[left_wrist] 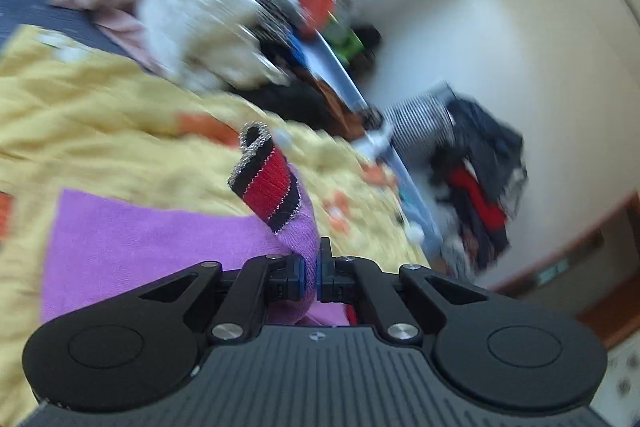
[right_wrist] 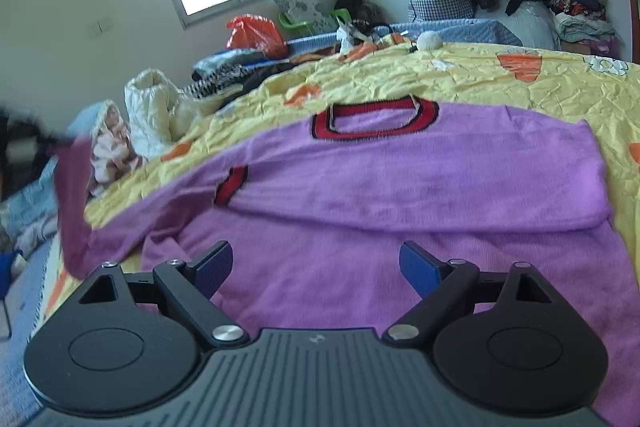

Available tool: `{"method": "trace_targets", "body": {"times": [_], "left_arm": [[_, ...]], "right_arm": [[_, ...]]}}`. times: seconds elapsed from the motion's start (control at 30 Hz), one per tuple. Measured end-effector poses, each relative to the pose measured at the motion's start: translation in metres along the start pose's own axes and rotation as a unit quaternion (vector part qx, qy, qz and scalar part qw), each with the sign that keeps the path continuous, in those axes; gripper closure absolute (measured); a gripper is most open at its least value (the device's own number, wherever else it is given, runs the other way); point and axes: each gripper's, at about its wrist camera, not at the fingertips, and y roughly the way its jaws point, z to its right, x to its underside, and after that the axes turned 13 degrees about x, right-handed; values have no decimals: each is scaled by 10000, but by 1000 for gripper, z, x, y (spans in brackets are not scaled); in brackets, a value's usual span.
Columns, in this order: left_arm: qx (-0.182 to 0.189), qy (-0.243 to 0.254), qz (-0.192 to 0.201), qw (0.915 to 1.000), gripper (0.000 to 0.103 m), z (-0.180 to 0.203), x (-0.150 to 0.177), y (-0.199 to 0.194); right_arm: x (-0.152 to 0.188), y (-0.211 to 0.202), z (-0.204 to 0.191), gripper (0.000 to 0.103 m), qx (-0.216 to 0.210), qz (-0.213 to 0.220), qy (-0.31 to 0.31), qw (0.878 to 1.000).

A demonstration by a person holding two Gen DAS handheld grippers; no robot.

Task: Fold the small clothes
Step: 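Lay the sleeve across the sweater body with the left gripper and release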

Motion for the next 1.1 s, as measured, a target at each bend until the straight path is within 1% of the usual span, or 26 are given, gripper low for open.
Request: {"method": "trace_targets", "body": {"times": [0.07,0.13,0.2,0.33,0.47,0.57,0.67,0.73,0.87,0.93,1.07,1.1], "left_arm": [[59,309,-408,9987,99,26,23,39],[123,526,-782,9955,99,47,50,73],[151,714,-1096,9913,99,62,76,103],[190,1210,-1530,9806,99,81,123,152],[258,1711,-1865,9671,99,107,160,190],[359,1950,-2116,9570,99,125,188,205],[458,2181,-2335,9465,99,135,208,217],[469,2286,-2452,9410,99,142,221,225],[551,2433,-2685,9304,99,151,240,237],[602,2526,-2824,9235,99,155,250,242],[555,2701,-3032,9121,99,157,267,251],[562,2713,-3068,9105,99,157,270,251]], "right_arm": [[5,-4,-1,12,56,-83,17,9999],[11,-10,-2,12,74,-90,-4,9999],[16,-16,-1,12,282,-61,-7,9996],[22,-25,13,12,541,-110,275,9981],[28,-32,27,12,639,-210,386,9970],[35,-37,34,12,681,-251,471,9963],[38,-39,37,12,732,-257,473,9959],[41,-41,41,12,773,-248,483,9955],[44,-41,43,12,835,-279,540,9946],[44,-41,44,12,854,-291,547,9944],[46,-42,46,12,890,-289,606,9938],[47,-41,47,12,888,-300,624,9936]]}}
